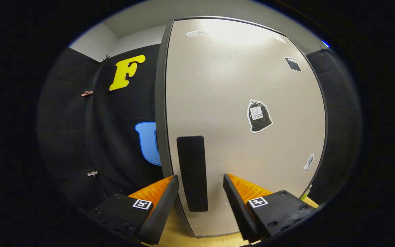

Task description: Open the shoe cabinet door, grab the shoes and put them into the shoe cabinet, then close the shoe cabinet door.

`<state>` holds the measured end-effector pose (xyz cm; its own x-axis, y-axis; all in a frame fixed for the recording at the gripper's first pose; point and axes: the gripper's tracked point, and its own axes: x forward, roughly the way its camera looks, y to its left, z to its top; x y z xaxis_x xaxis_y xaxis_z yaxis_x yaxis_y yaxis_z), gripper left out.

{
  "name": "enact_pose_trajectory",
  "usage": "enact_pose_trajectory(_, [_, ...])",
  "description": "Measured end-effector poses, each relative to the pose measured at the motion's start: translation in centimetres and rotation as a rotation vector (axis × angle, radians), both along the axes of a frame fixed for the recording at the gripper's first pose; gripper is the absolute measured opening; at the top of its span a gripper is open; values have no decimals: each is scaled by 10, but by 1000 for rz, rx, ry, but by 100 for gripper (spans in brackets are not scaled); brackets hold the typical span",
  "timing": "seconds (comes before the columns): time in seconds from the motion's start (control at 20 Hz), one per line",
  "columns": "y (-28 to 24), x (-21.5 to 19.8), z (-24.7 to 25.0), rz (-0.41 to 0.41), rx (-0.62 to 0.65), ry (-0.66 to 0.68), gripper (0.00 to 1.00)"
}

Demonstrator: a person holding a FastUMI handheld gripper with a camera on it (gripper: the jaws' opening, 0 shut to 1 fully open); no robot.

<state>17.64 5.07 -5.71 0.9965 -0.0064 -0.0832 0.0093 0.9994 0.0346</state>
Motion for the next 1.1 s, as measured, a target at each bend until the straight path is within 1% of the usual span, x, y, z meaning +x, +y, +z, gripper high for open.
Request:
enact_pose_trajectory(0.1, [6, 2, 1, 16, 4, -9, 58])
enact_pose_trajectory(0.15, [9, 0, 2, 27, -4, -9, 54])
enact_pose_trajectory(0.25, [8, -1, 1, 11, -39, -11, 39])
enact_pose_trajectory(0.3, [8, 1, 0, 13, -38, -8, 36])
enact_pose_trajectory(0.35, [8, -2, 0, 18, -31, 0, 36])
enact_pose_trajectory(0.4, [8, -2, 0, 22, -36, 4, 29])
enact_pose_trajectory(0.5, [7, -5, -1, 32, -42, 16, 29])
enact_pose_trajectory(0.65, [7, -19, 1, 54, -11, 33, 29])
enact_pose_trajectory(0.95, [-5, -72, 7, 80, -4, 52, 29])
enact_pose_trajectory(1.1, [-9, -90, 12, 90, -7, 58, 29])
